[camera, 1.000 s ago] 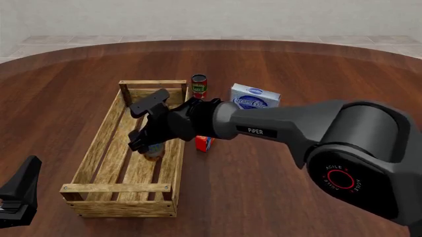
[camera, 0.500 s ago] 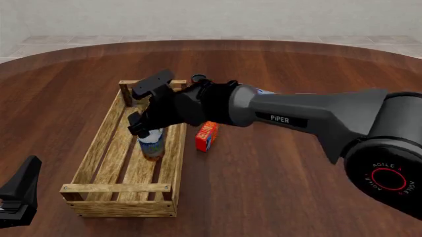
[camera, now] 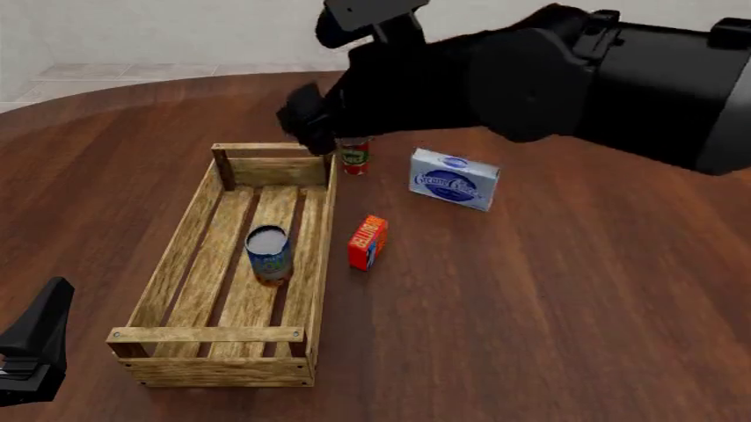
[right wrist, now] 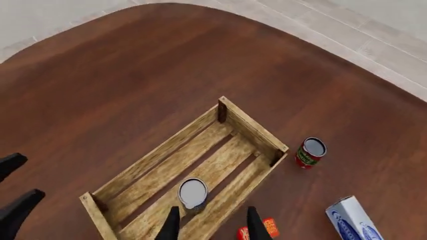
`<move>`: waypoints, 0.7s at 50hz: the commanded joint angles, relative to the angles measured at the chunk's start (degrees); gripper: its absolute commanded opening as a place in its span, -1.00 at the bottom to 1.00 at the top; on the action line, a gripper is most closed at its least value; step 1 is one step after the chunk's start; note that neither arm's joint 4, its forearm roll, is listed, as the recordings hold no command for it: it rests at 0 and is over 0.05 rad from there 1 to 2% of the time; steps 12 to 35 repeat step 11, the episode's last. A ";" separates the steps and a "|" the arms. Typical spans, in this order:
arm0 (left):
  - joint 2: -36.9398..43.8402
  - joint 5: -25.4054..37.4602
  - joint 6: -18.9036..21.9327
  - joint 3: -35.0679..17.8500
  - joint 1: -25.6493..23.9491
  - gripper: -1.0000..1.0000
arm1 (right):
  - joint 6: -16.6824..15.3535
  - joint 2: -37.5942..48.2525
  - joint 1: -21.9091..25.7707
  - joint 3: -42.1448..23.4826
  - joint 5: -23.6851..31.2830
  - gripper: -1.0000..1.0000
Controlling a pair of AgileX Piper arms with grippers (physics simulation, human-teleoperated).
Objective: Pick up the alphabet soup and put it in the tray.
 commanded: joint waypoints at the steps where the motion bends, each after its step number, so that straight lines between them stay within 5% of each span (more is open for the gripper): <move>1: 0.00 0.00 0.00 0.00 0.00 1.00 | -1.64 -14.68 -2.44 7.01 1.98 1.00; 11: 0.00 0.00 0.00 0.00 0.00 1.00 | -1.41 -28.52 -5.54 12.67 4.33 1.00; 35: 0.00 0.00 0.00 0.00 0.00 1.00 | -1.41 -28.52 -5.54 12.67 4.33 1.00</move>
